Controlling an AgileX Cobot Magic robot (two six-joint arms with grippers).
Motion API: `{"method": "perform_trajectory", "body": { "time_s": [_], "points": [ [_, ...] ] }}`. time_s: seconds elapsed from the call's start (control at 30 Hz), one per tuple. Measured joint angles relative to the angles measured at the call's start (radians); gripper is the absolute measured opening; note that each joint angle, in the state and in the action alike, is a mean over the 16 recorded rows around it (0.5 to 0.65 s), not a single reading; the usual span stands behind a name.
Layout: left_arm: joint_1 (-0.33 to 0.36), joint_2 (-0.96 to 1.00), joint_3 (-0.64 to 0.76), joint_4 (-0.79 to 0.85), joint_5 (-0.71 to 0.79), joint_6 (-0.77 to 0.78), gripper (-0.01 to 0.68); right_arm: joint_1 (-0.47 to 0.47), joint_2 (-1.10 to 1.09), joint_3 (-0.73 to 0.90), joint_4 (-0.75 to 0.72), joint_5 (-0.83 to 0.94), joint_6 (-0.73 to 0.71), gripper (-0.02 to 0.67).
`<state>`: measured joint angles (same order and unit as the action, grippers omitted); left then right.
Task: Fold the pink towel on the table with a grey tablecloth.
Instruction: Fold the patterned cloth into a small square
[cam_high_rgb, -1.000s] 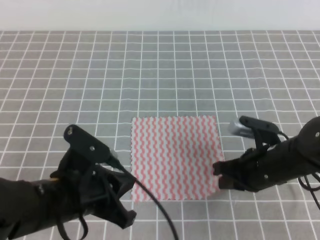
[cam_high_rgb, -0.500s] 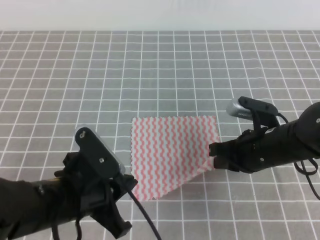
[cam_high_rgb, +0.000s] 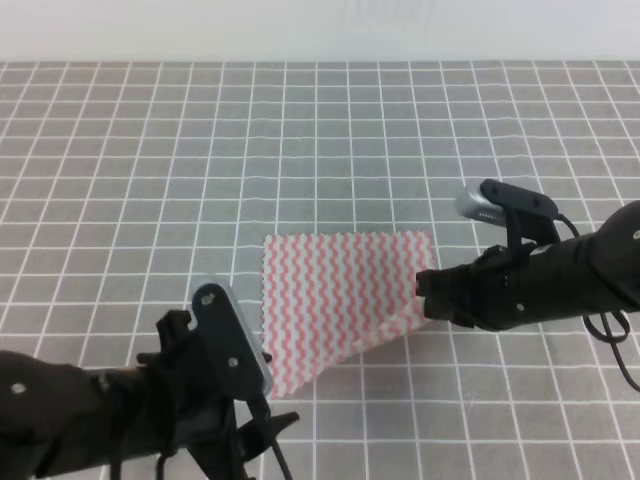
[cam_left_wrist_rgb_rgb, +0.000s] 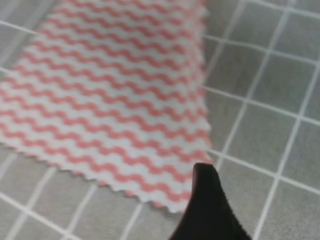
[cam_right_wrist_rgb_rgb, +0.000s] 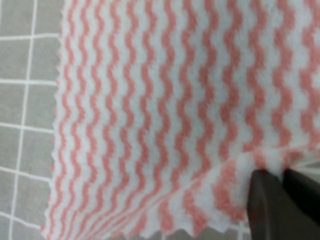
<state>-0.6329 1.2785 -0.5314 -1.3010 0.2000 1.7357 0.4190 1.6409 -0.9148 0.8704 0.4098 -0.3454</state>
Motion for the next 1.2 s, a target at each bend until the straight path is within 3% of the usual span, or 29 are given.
{"method": "perform_trajectory", "body": {
  "time_s": [0.47, 1.2],
  "points": [
    [0.0, 0.172, -0.069, -0.057, 0.004, 0.182, 0.441, 0.0, 0.038, -0.048, 0.006, 0.018, -0.005, -0.014],
    [0.0, 0.26, -0.104, -0.061, -0.023, 0.24, 0.442, 0.0, 0.064, -0.078, 0.018, 0.009, -0.007, -0.014]
  ]
}}
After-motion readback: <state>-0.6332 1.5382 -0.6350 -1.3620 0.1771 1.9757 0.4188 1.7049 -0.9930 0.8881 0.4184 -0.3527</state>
